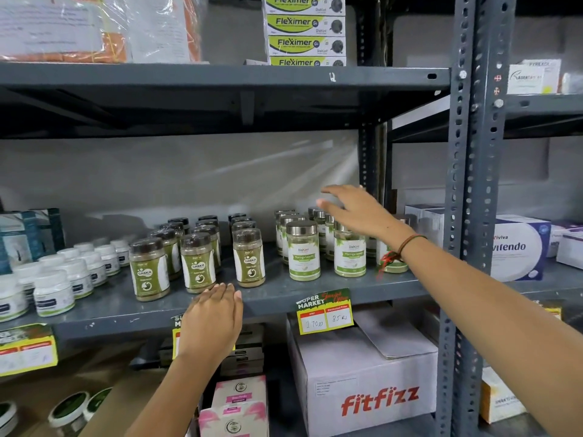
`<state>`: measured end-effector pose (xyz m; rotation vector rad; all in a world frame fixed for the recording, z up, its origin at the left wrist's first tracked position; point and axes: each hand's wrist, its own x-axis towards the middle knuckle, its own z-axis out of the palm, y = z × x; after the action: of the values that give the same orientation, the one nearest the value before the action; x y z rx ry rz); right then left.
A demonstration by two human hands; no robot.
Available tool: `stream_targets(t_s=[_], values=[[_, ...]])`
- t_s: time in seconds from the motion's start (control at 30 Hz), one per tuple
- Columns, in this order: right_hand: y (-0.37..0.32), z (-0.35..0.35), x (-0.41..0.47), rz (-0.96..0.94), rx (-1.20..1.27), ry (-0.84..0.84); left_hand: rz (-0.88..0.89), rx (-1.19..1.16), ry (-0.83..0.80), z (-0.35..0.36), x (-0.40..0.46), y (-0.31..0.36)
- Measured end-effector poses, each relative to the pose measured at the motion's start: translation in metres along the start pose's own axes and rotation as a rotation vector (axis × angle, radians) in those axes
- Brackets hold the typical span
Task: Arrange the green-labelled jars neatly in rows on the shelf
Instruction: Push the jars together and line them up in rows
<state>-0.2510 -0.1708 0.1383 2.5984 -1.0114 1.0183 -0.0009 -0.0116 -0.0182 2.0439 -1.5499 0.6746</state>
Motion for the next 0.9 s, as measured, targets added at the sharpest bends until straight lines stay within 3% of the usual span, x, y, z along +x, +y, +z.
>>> stream_targets(t_s=[0.23,0.43,0.9], values=[[-0.085,0.040,0.027,-0.226,-0.020,-0.167,-0.001,-0.002,0.018,0.002,0.000,0.000],[-0.113,0.068,0.040,-0.248,-0.136,-0.303,0.014,0.017,0.014,0.005,0.001,-0.003],[-0.117,0.078,0.048,-0.197,-0.089,-0.188,0.031,0.023,0.018,0.007,0.002,-0.004]])
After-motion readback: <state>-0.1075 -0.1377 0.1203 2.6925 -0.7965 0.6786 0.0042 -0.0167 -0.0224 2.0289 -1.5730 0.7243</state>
